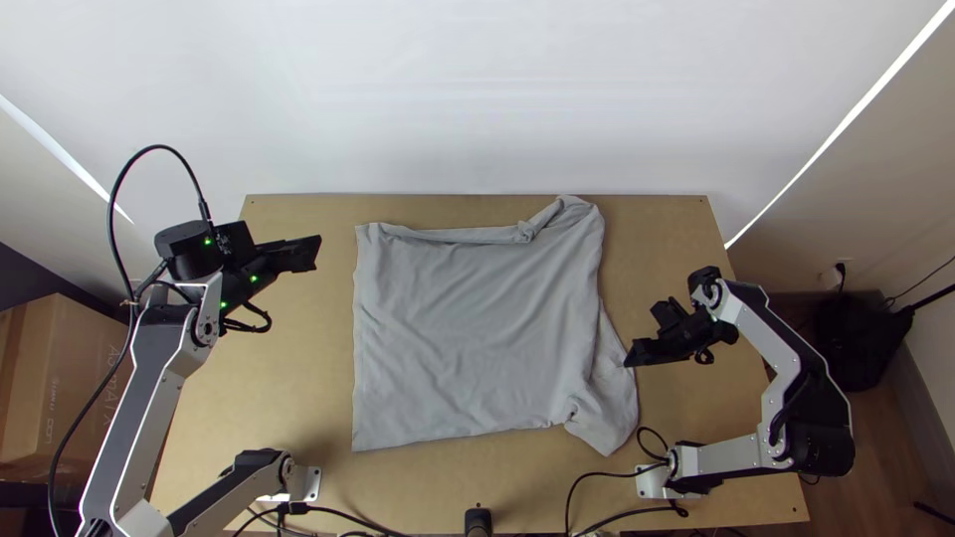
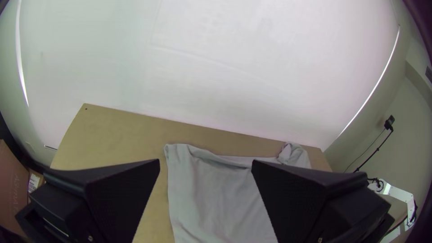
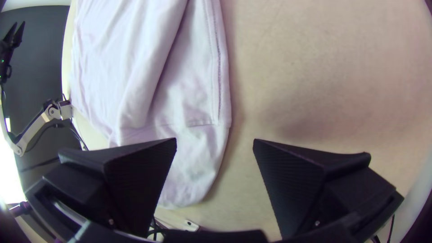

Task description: Fold the t-shirt

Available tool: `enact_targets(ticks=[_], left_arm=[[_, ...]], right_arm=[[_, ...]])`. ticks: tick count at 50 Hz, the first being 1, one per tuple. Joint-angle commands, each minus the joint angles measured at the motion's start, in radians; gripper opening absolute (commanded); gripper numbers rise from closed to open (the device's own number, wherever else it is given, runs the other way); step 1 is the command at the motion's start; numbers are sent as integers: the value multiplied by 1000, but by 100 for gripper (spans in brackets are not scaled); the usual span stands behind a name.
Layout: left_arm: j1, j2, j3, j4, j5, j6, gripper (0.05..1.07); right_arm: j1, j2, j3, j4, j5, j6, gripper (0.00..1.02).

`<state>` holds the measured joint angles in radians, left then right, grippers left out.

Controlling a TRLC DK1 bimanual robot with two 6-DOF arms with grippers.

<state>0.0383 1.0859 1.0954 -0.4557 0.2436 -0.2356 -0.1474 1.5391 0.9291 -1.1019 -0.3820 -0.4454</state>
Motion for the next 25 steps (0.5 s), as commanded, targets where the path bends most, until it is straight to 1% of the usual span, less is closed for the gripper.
enact_targets(ticks=[1, 15, 16, 19, 25], left_arm=[[-5, -20, -26, -6, 3, -13, 103], [-5, -23, -29, -6, 5, -13, 103], [-5, -23, -29, -6, 5, -13, 103], [0, -23, -31, -6, 5, -10, 103], [2, -24, -34, -6, 5, -7, 103]], right_arm=[[17, -11, -38, 11, 3, 17, 78], [34, 16, -61, 57, 3, 30, 77], [35, 16, -61, 65, 3, 33, 75], [42, 16, -67, 94, 2, 37, 64], [72, 29, -73, 109, 2, 54, 62]])
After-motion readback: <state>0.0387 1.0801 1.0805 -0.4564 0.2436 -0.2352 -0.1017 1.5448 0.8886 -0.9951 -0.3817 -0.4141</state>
